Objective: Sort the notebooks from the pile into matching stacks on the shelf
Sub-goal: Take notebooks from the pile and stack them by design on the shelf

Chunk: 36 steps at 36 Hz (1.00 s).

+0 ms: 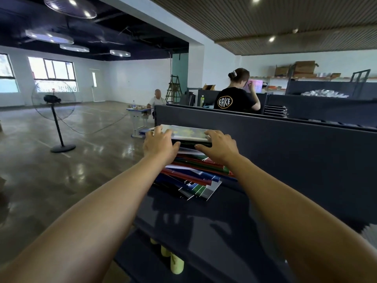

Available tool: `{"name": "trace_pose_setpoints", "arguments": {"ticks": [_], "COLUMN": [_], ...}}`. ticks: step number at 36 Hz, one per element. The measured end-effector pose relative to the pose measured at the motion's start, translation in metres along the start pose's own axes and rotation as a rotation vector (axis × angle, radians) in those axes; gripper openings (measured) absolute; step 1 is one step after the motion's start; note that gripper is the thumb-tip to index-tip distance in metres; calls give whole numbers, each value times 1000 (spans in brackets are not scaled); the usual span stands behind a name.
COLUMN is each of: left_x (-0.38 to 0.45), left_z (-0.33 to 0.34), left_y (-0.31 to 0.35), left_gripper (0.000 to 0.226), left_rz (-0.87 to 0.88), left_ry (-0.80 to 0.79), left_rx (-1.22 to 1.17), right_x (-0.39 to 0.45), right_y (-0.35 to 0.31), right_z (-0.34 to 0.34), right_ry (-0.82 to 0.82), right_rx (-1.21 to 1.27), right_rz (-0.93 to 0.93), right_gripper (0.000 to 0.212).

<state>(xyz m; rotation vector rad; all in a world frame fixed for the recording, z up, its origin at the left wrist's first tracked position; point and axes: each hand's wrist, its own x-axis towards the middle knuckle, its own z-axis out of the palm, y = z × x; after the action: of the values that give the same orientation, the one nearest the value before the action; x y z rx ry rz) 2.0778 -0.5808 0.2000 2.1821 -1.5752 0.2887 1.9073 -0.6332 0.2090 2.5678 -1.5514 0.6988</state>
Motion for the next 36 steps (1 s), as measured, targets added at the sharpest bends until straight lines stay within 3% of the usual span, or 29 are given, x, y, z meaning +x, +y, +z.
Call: {"name": "trace_pose_setpoints", "arguments": {"ticks": [12,16,19,21,25,28,33,36], "left_x": [-13,-15,-16,-18,-23,-30,-46,-52], "left_z": [-7,-10,-12,-12,-6,-5,-9,-8], "left_y": [-5,-4,-2,-3,-6,1,33,57], "left_gripper": [57,48,43,45,54,55,56,53], "left_rz": [10,155,273,320,392,546,689,722], "left_ry": [94,169,231,284,358,353,377,382], "left_rx": [163,170,17,-43,-184,-249,-296,-315], "right_x": [-27,-37,-48,-57,-71,-81,-114,-138], "right_y": [0,-5,-7,-3,20,37,55,66], "right_z": [3,3,-2,-7,-15,-25,-36,-37], "right_ry": [306,534,642,599,453,371,313,487], "right_rx": [-99,-98,-76,-52,5,-31,-115,-106], "right_rz": [-101,-192,-366,-390,-162,-68,-31,-19], "right_gripper": [34,16,6,23,54,68,57,51]}}
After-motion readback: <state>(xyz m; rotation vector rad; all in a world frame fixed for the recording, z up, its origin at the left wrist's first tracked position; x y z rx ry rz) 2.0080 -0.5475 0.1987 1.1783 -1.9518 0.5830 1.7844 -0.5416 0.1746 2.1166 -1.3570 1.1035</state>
